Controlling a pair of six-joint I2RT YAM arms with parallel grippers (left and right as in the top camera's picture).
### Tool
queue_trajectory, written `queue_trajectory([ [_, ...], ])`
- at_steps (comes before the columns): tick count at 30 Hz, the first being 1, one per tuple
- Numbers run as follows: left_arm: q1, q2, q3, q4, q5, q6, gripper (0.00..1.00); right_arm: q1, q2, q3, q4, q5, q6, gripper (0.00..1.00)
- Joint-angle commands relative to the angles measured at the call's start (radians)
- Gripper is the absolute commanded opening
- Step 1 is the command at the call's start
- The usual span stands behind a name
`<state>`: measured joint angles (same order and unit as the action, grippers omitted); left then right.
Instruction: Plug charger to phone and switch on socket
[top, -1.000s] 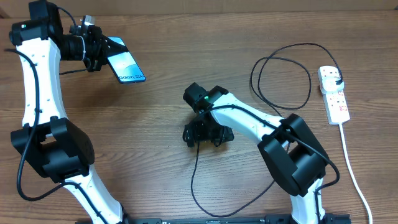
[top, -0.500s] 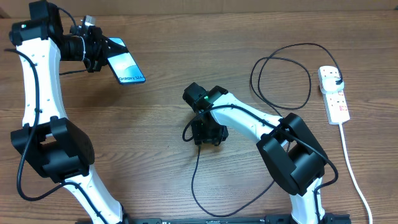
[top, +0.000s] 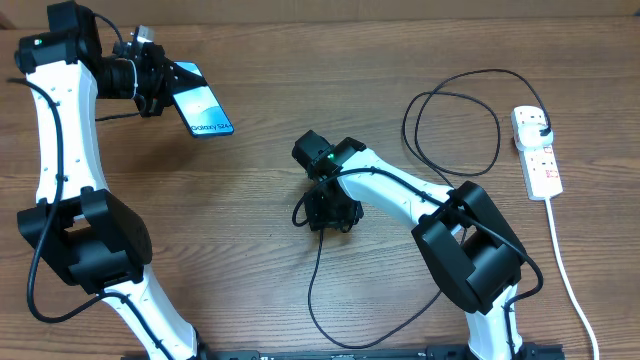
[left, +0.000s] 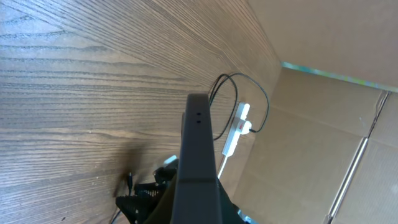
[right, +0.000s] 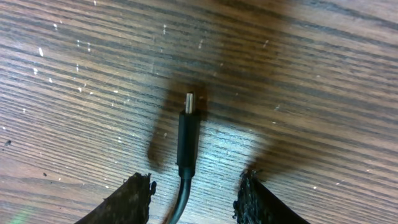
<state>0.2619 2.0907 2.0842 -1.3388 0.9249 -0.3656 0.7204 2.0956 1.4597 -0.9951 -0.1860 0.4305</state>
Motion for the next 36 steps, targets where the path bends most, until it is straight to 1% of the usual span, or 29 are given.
queue_trajectory([
  [1,-0.006,-0.018,0.015,0.000,0.045,0.019,0.04,0.004,0.058,-0.005,0.019,-0.002,-0.015,0.44],
  [6,-0.006,-0.018,0.015,0.000,0.044,0.019,0.04,0.004,0.058,-0.005,0.027,0.004,-0.016,0.31],
  [14,-0.006,-0.018,0.015,0.001,0.044,0.019,0.04,0.004,0.058,-0.005,0.030,0.010,-0.020,0.20],
  [21,-0.007,-0.018,0.015,0.003,0.044,0.018,0.04,-0.016,0.058,-0.005,0.038,0.017,-0.033,0.04],
  [25,-0.007,-0.018,0.015,-0.008,0.045,0.018,0.04,-0.043,0.057,-0.005,0.038,0.012,-0.058,0.04],
  [30,-0.007,-0.018,0.015,-0.043,0.045,0.026,0.04,-0.091,0.036,0.010,0.001,-0.052,-0.129,0.04],
  [33,-0.008,-0.018,0.015,-0.045,0.064,0.028,0.04,-0.143,0.005,0.029,-0.023,-0.150,-0.200,0.04],
  [36,-0.011,-0.018,0.015,-0.032,0.130,0.030,0.04,-0.201,-0.036,0.042,-0.037,-0.287,-0.281,0.04],
])
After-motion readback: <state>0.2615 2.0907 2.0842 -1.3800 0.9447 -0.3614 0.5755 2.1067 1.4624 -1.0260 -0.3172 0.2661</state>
